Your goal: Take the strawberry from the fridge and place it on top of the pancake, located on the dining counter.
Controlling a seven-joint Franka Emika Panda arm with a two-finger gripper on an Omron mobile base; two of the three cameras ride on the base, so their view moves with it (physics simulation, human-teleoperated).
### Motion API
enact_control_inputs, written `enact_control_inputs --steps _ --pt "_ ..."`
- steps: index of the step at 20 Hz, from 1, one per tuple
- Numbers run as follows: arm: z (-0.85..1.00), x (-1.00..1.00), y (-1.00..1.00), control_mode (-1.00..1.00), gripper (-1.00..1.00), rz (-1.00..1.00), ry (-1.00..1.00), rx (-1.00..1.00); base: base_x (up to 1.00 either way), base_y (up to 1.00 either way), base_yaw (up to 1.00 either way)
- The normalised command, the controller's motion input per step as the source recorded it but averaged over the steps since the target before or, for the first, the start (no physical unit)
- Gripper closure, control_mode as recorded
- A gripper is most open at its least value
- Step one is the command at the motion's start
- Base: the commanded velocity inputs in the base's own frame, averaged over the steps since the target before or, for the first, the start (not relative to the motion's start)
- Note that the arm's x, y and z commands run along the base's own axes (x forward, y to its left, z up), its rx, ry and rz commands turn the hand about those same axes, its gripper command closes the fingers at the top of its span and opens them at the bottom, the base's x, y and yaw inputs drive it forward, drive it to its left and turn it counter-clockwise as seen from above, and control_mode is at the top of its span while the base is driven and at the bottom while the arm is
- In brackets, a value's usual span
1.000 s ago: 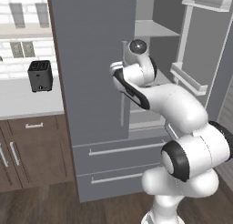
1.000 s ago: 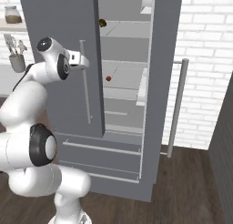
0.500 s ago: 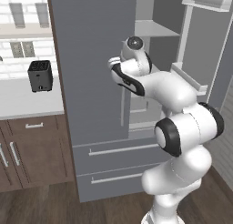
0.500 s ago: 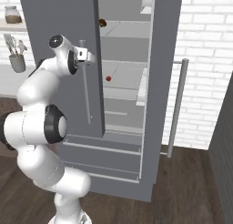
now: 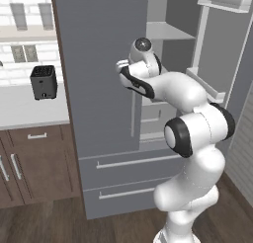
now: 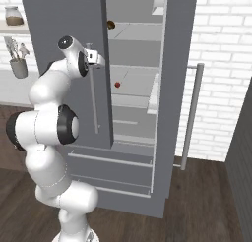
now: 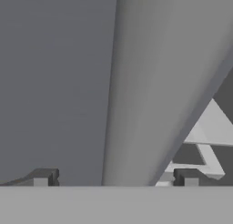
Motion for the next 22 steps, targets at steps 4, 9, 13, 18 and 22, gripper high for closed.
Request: enact_control_inputs --steps 4,9,13,18,22 --pt "-0.25 0.58 0.01 -1.0 1.0 0.0 0.0 0.0 0.0 0.0 0.0" --pt "-0.27 0.24 0.0 -1.0 1.0 0.02 0.0 0.0 0.0 0.0 0.0" --pt "-0.17 0.0 0.0 -1.0 1.0 0.0 0.07 0.0 0.0 0.0 0.0" --pt "-0.05 -0.71 0.0 -1.0 1.0 0.0 -0.04 0.01 0.0 0.0 0.0" --pt "0.0 -1.0 0.0 -1.0 1.0 0.0 -0.04 0.08 0.0 0.0 0.0"
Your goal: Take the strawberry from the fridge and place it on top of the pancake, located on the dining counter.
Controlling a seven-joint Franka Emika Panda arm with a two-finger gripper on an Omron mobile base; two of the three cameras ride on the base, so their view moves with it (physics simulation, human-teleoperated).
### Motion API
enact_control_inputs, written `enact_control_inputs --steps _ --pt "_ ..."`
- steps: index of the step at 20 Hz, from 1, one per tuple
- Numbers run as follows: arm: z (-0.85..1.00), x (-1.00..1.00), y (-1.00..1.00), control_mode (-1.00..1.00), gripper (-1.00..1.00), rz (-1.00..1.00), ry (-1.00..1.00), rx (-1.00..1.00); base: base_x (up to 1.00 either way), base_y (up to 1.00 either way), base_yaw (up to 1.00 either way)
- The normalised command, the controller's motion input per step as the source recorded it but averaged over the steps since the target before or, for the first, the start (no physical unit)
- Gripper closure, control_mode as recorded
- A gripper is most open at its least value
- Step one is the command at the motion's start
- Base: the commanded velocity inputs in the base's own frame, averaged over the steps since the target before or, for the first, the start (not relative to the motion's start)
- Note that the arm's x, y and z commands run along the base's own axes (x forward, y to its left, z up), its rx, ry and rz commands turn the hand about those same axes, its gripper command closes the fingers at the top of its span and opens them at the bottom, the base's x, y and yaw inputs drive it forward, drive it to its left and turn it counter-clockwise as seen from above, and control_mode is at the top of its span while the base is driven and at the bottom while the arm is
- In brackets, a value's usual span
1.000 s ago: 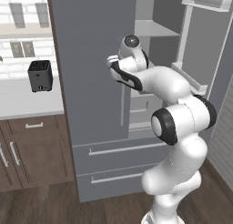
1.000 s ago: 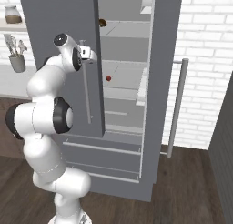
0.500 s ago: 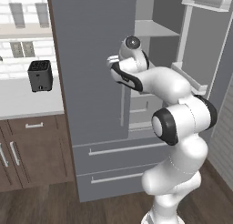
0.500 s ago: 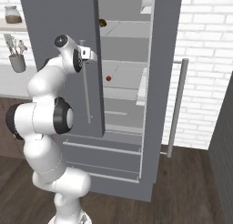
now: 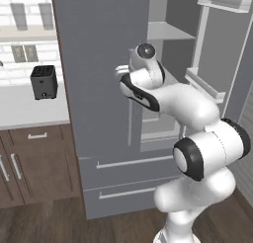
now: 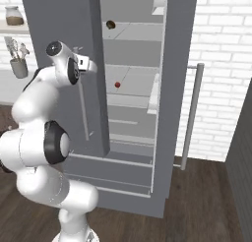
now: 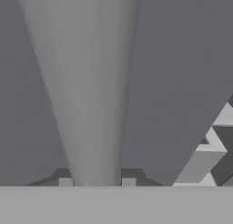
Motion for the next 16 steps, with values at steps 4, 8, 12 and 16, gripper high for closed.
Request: enact_control_inputs --steps 4,8,12,16 --pt "0.0 -1.0 0.12 -1.0 1.0 0.0 -0.02 0.07 0.0 0.0 0.0" --pt "0.0 -1.0 0.36 -1.0 1.0 0.0 0.0 0.06 0.0 0.0 0.0" --pt "-0.01 -0.95 0.63 -1.0 -1.0 0.0 0.0 0.01 0.0 0.0 0.0" --pt "-0.06 -0.61 0.13 -1.0 -1.0 0.01 0.0 0.05 0.0 0.0 0.0"
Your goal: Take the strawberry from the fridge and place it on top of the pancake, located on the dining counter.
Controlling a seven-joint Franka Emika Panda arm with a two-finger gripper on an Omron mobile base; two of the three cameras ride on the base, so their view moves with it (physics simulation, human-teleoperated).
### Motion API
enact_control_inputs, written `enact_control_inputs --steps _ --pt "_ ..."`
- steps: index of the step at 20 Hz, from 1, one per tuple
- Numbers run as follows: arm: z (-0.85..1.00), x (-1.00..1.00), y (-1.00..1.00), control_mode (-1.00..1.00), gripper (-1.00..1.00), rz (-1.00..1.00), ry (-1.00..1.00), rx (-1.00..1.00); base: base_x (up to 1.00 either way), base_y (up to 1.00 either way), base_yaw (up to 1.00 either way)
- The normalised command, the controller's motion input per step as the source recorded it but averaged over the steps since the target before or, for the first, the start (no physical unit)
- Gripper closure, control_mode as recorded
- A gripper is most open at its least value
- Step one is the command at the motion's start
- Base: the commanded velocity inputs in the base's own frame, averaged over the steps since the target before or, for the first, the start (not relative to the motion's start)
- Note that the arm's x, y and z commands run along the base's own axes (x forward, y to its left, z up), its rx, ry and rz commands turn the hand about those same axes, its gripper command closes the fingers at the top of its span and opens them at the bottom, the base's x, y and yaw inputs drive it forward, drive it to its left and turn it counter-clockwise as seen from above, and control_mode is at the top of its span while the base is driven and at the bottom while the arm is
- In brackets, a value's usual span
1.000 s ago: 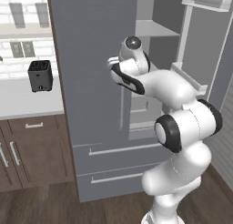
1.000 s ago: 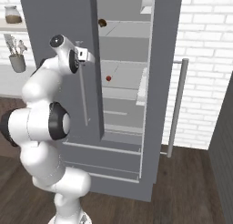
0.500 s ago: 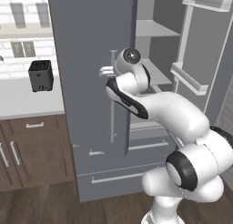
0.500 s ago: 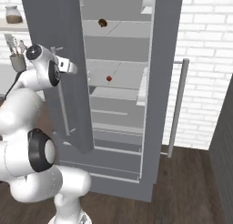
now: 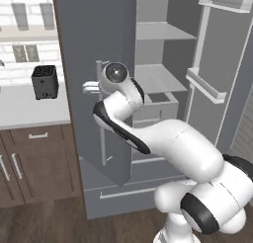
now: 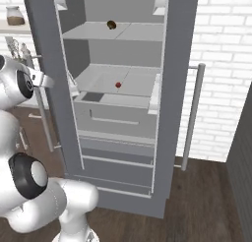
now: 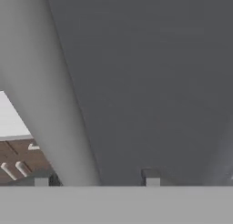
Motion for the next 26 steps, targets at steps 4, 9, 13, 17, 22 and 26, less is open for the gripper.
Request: enact_control_inputs --steps 4,9,13,17,22,26 --pt "0.0 -0.9 -0.5 -1.0 -1.0 -0.08 -0.01 0.23 0.0 0.0 0.0" --pt "0.04 -0.82 -0.92 -1.0 -1.0 -0.12 0.0 0.32 0.0 0.0 0.0" --pt "0.11 -0.68 -1.0 -1.0 -1.0 -0.1 0.0 0.35 0.0 0.0 0.0" --pt "0.06 -0.23 -0.97 -1.0 -1.0 -0.03 0.0 0.32 0.0 0.0 0.0" --pt "0.0 0.17 -0.6 -1.0 -1.0 -0.01 0.03 0.26 0.0 0.0 0.0" --pt "0.0 0.67 -0.16 -1.0 -1.0 0.0 0.08 0.24 0.0 0.0 0.0"
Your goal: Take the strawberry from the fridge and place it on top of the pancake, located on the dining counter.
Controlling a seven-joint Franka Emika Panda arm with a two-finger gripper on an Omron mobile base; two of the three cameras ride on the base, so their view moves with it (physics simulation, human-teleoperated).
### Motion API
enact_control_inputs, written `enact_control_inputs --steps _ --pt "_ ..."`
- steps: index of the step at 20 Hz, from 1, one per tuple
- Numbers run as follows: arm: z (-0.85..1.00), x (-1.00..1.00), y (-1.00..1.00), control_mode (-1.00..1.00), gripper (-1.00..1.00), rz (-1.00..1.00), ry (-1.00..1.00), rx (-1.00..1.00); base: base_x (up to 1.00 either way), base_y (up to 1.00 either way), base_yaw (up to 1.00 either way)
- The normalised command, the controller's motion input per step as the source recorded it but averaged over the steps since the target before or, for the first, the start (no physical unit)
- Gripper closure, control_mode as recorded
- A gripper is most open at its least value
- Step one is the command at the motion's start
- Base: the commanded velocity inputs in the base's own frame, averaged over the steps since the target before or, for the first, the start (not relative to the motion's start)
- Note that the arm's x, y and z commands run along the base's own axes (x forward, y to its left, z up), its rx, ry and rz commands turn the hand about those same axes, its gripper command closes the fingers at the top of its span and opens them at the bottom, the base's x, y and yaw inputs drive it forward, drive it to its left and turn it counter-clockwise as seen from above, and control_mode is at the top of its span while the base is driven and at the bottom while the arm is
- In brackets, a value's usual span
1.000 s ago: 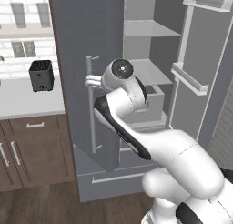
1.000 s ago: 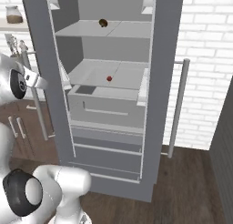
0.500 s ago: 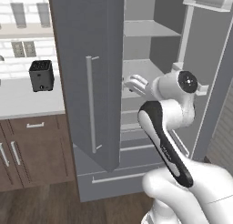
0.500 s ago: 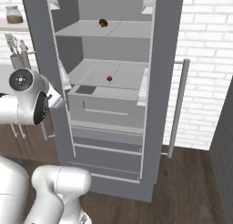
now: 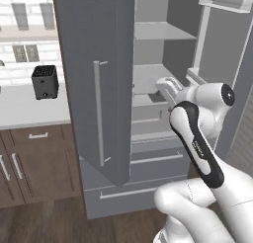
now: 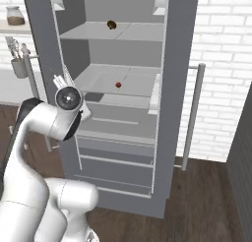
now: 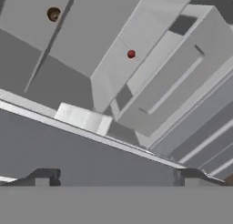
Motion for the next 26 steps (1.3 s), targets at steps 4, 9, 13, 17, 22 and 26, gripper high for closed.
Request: enact_control_inputs --steps 4,9,13,17,22,26 --pt "0.0 0.81 0.0 -1.0 -1.0 0.0 0.07 0.26 0.0 0.0 0.0" --pt "0.0 0.49 0.0 -1.0 -1.0 0.05 0.01 0.26 0.0 0.0 0.0" --pt "0.0 0.45 0.01 -1.0 -1.0 0.09 0.01 0.21 0.0 0.0 0.0" --pt "0.0 0.35 0.16 -1.0 -1.0 0.12 0.01 0.17 0.0 0.0 0.0" --pt "0.0 0.07 0.35 -1.0 -1.0 0.21 0.0 0.1 0.0 0.0 0.0" --pt "-0.1 0.0 0.46 -1.0 -1.0 0.26 0.0 0.01 0.0 0.0 0.0"
